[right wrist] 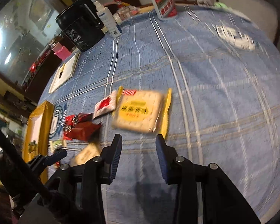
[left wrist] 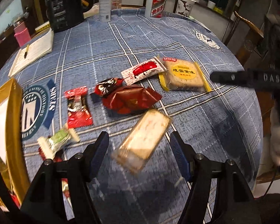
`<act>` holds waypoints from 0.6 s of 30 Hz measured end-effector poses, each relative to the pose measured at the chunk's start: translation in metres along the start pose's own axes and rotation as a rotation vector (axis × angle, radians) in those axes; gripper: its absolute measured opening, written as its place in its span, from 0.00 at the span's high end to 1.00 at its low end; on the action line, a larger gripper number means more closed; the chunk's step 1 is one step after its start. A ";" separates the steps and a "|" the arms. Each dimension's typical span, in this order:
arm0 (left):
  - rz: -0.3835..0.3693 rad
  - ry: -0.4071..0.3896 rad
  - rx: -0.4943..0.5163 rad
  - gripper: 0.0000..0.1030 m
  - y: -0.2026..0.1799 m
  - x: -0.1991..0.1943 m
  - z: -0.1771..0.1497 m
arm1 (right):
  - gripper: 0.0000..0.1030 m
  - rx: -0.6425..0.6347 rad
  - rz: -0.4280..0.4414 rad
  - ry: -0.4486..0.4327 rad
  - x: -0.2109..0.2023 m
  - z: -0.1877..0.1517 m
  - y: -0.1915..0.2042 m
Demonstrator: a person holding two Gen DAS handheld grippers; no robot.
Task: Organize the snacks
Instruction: 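Grasp a beige biscuit packet with the left tool while the right tool grasps the yellow cracker pack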
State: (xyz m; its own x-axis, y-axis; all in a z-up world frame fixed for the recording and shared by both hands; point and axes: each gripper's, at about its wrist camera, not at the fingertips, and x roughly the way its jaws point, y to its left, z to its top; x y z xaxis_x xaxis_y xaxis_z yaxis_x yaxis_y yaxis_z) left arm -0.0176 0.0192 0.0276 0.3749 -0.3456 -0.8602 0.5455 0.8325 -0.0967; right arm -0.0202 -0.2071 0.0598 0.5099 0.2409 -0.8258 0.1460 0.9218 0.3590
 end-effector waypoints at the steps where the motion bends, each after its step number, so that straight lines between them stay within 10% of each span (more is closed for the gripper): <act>1: 0.003 0.006 0.004 0.33 0.000 0.004 0.002 | 0.58 -0.029 -0.012 -0.004 0.002 0.005 0.000; 6: 0.016 0.054 0.014 0.35 -0.007 0.020 0.005 | 0.42 -0.233 -0.048 -0.002 0.025 0.041 0.012; 11: 0.030 0.053 -0.020 0.56 -0.008 0.018 0.005 | 0.40 -0.342 -0.020 0.076 0.056 0.068 0.019; 18: 0.016 0.051 -0.059 0.53 -0.006 0.016 0.003 | 0.33 -0.484 0.060 0.207 0.079 0.056 0.035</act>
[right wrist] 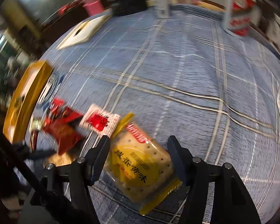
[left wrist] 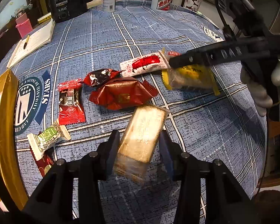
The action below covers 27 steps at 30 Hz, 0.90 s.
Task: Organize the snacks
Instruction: 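Grasp a beige biscuit packet with the left tool while the right tool grasps the yellow cracker pack, then carry both packs over the white tray and open both tools to release them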
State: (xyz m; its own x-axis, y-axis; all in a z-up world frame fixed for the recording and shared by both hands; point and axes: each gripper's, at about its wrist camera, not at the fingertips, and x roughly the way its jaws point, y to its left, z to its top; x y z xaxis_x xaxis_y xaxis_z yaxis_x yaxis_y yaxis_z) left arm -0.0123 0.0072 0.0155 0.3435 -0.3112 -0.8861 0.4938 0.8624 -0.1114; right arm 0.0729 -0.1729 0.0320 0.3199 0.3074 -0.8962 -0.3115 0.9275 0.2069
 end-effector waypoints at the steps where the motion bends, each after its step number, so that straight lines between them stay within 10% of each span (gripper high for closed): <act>1: -0.001 0.000 -0.003 0.52 0.000 0.001 0.001 | 0.31 -0.029 0.002 0.008 0.000 -0.003 0.005; 8: 0.057 -0.013 0.036 0.46 -0.014 0.008 0.006 | 0.24 -0.252 -0.115 0.037 0.007 -0.026 0.045; 10: 0.079 -0.019 0.046 0.62 -0.017 0.007 0.005 | 0.29 -0.281 -0.161 0.016 0.009 -0.032 0.052; 27: 0.031 -0.156 -0.227 0.66 0.036 -0.090 -0.034 | 0.33 0.046 -0.020 -0.068 -0.064 -0.076 0.051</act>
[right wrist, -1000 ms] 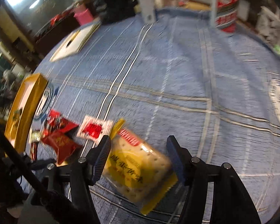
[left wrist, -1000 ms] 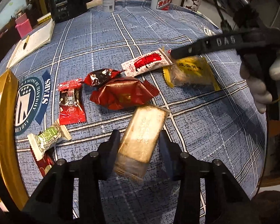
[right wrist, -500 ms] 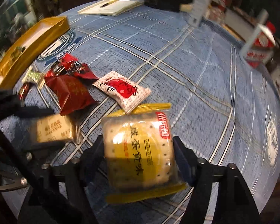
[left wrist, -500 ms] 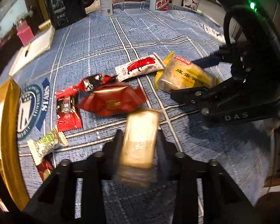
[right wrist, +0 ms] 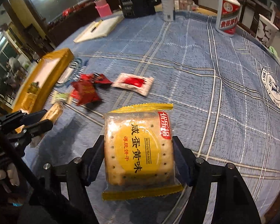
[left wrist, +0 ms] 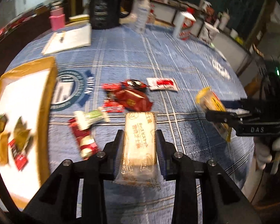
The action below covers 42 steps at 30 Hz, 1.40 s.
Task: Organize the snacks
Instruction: 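Carry both packs over the white tray and open both tools to release them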
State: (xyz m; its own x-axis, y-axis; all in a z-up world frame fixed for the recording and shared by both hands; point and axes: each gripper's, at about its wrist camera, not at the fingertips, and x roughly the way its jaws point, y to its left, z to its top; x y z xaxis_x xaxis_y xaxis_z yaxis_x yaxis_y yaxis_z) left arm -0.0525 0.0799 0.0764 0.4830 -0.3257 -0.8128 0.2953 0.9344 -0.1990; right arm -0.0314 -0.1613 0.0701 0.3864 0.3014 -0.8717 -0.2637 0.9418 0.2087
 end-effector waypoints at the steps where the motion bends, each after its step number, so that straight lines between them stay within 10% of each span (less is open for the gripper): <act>1: 0.004 -0.011 -0.025 0.66 0.010 -0.008 -0.002 | 0.33 -0.002 0.005 -0.009 -0.005 -0.001 0.005; 24: 0.215 -0.050 -0.309 0.66 0.233 -0.054 0.003 | 0.33 -0.244 0.174 -0.067 0.055 0.094 0.269; 42: 0.207 0.020 -0.287 0.66 0.295 0.000 0.043 | 0.33 -0.191 0.075 0.019 0.141 0.116 0.323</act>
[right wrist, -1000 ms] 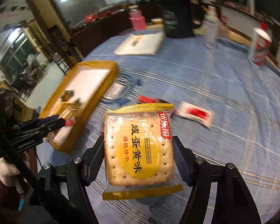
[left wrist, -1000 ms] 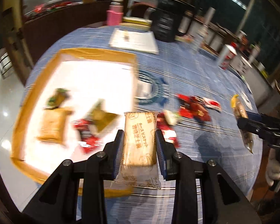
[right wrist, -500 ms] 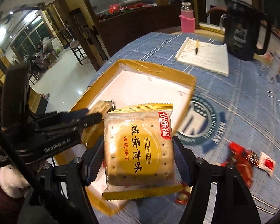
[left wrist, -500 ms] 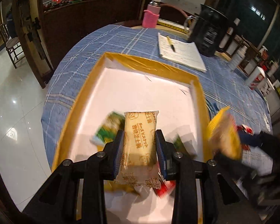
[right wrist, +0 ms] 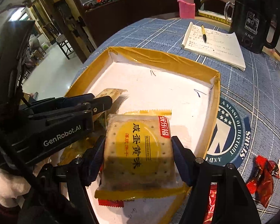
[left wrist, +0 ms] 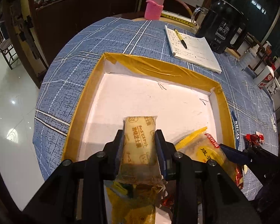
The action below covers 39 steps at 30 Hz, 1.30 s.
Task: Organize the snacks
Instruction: 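Carry both packs over the white tray and open both tools to release them, then lift both tools away from the tray back toward the remaining snacks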
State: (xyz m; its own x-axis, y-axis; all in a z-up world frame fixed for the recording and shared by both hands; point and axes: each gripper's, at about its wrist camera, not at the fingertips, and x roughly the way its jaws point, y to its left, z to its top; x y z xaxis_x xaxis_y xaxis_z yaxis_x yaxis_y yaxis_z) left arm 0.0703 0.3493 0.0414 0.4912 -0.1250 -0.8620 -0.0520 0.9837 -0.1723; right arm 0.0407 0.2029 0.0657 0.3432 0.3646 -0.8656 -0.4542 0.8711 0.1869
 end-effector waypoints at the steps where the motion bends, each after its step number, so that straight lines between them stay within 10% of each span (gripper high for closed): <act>1: 0.002 0.001 0.003 0.66 0.000 0.000 0.000 | 0.33 0.003 -0.004 0.001 0.002 0.000 0.000; 39: 0.153 -0.148 -0.038 0.38 -0.035 -0.079 -0.020 | 0.33 0.001 0.029 -0.153 -0.066 -0.019 -0.019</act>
State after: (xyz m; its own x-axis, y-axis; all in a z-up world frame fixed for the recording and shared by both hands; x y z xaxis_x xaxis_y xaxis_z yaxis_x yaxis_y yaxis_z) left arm 0.0161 0.3222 0.1059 0.5977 0.0485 -0.8002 -0.1669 0.9838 -0.0649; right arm 0.0107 0.1556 0.1105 0.4514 0.4352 -0.7790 -0.4650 0.8598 0.2109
